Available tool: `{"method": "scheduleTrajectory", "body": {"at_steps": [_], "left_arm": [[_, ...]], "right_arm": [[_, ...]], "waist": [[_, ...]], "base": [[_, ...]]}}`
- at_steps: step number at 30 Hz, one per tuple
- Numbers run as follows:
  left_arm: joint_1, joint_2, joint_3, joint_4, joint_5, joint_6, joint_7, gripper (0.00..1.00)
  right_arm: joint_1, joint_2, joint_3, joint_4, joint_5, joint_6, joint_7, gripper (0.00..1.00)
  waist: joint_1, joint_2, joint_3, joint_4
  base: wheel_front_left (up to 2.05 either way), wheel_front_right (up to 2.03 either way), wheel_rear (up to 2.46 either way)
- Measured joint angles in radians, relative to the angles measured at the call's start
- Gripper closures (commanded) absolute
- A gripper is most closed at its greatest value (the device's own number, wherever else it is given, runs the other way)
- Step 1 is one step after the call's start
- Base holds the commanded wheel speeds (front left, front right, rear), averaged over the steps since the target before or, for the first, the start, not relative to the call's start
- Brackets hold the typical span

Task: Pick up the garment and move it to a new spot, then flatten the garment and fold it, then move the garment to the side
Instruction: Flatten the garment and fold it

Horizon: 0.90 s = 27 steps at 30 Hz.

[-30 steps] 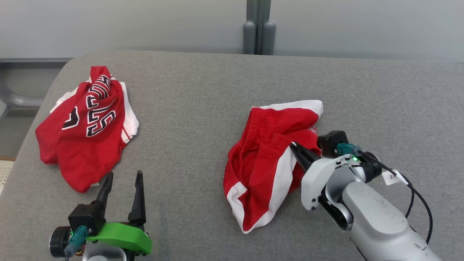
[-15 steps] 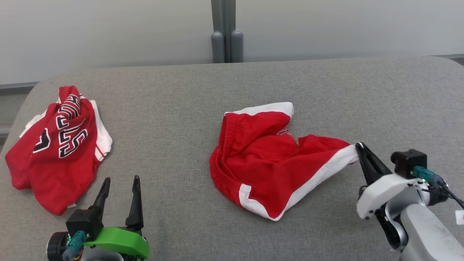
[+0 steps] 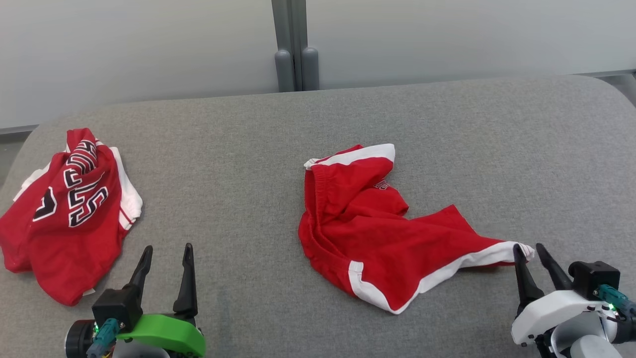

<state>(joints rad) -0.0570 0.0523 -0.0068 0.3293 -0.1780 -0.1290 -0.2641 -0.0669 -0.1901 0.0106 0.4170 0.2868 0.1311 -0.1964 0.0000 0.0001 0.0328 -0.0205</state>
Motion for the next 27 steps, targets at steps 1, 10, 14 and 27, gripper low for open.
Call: {"method": "scheduleTrajectory", "body": {"at_steps": [1,10,14,27], "left_arm": [[0.000,0.000,-0.001,0.000,0.000,0.000,0.000,0.00],[0.000,0.002,-0.004,-0.002,0.000,0.000,0.000,0.00],[0.003,0.004,-0.003,-0.002,0.000,0.000,0.000,0.00],[0.009,0.007,-0.007,-0.008,0.003,0.000,0.000,0.00]], "right_arm": [[0.000,0.006,-0.008,-0.011,-0.009,0.000,-0.010,0.00],[0.002,0.053,-0.026,-0.157,-0.073,0.000,-0.061,0.00],[0.039,0.074,-0.013,-0.237,-0.079,0.000,-0.065,0.00],[0.124,0.120,0.015,-0.365,-0.088,0.000,-0.066,0.00]], "waist": [[0.0000,0.0000,0.000,-0.001],[0.0000,0.0000,-0.009,0.003],[0.0000,0.0000,-0.015,0.008],[0.0000,0.0000,-0.009,0.011]], "base": [[0.00,0.00,0.00],[0.00,0.00,0.00],[0.00,0.00,0.00],[0.00,0.00,0.00]]}}
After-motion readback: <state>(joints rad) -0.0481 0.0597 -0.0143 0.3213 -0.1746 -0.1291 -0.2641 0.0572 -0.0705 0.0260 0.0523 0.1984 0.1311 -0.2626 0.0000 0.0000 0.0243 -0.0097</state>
